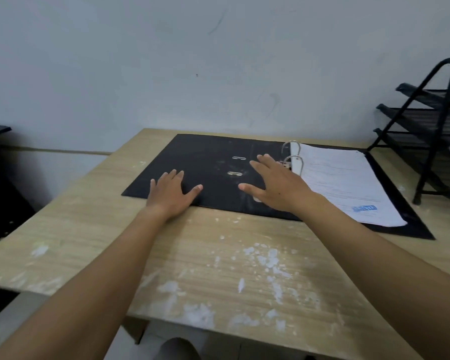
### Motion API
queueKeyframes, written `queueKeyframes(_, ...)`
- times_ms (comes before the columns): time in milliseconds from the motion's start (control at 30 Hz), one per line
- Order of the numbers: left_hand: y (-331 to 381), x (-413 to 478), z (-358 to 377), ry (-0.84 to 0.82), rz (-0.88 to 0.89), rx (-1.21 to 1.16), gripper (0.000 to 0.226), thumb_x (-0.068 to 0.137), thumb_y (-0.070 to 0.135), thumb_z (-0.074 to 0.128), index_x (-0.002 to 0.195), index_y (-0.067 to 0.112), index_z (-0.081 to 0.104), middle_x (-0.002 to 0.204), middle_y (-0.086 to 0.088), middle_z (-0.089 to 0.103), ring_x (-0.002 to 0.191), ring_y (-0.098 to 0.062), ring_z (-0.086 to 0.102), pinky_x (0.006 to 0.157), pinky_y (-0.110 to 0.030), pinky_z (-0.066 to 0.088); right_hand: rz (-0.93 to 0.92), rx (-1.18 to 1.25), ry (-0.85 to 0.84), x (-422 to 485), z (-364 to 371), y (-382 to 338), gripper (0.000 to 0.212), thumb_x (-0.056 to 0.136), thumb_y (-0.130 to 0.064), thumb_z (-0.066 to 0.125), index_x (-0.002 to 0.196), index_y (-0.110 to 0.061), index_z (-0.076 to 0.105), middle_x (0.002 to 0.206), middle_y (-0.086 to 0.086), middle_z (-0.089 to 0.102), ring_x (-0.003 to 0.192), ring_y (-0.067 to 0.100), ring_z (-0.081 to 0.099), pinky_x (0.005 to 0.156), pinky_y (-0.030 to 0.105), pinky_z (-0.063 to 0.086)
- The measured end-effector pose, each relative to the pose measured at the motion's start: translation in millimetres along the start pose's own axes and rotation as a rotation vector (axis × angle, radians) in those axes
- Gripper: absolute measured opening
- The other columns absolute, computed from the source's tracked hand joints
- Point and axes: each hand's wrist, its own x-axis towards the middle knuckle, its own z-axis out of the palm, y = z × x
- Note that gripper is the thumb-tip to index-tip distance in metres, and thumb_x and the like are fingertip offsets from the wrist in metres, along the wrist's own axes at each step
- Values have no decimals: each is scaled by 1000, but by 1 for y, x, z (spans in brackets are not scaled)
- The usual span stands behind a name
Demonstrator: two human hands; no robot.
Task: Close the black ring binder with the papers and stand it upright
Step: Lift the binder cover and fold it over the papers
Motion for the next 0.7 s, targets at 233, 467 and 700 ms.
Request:
queueKeyframes(233,-62,-12,-15,22,-102,61,78,85,69,33,134,10,45,139,-8,47,134,-27,37,111,-46,28,-56,12,-186,19,33,-45,88,85,-72,43,154,-22,18,164,-3,7,151,18,2,117,44,22)
queueKeyframes(467,-83,-14,-22,80,-195,-74,80,75,75,45,125,13,53,125,-9,56,121,-29,45,108,-44,32,-41,-23,-267,26,47,-51,88,84,-75,38,154,-24,18,164,-6,9,150,14,7,115,46,28)
queueKeyframes(700,-75,-11,-24,163,-256,-367,69,64,60,73,116,17,59,122,-5,56,118,-26,48,101,-43,43,-45,-37,-268,28,49,-51,90,83,-77,36,154,-24,19,163,-5,10,150,15,11,115,47,28)
